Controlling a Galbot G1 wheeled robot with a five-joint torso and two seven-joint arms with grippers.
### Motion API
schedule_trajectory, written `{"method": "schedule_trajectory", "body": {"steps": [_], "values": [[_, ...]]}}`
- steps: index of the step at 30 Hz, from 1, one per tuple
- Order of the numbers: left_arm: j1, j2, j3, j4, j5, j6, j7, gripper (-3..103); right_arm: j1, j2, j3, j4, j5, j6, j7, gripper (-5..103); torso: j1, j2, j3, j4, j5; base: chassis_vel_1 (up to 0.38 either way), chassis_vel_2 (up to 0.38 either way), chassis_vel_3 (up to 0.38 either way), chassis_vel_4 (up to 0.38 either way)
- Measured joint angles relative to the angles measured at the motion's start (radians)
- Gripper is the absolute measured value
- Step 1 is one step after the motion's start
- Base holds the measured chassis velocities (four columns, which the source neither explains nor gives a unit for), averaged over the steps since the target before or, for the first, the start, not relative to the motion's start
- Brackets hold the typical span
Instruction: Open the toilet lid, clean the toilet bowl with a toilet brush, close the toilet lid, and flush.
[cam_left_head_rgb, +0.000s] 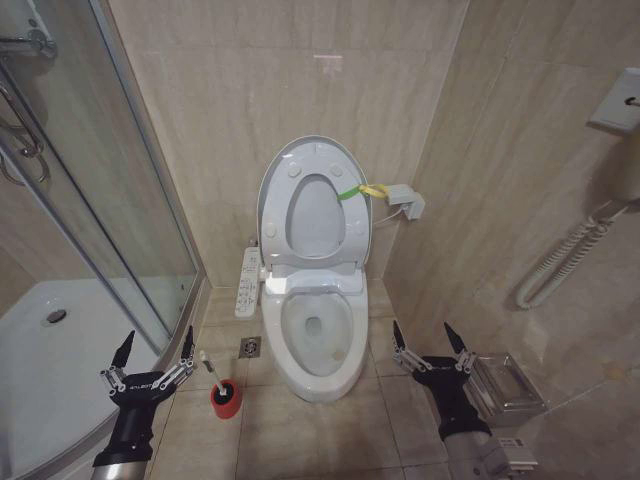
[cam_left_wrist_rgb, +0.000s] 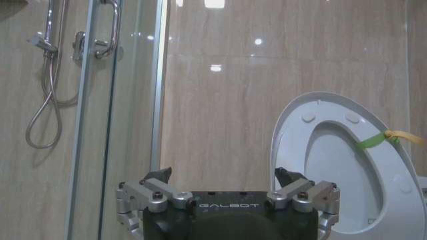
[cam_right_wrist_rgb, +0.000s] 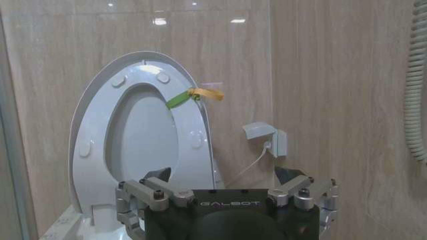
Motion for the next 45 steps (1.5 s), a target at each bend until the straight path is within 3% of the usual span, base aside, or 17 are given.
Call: {"method": "schedule_trajectory", "body": {"steps": [45], "values": [[0.0, 0.0, 0.0, 0.0, 0.0, 0.0, 0.0, 100, 0.0, 0.0, 0.0, 0.0, 0.0, 0.0, 0.0, 100, 0.0, 0.0, 0.0, 0.0, 0.0, 0.0, 0.0, 0.0, 0.0]]}}
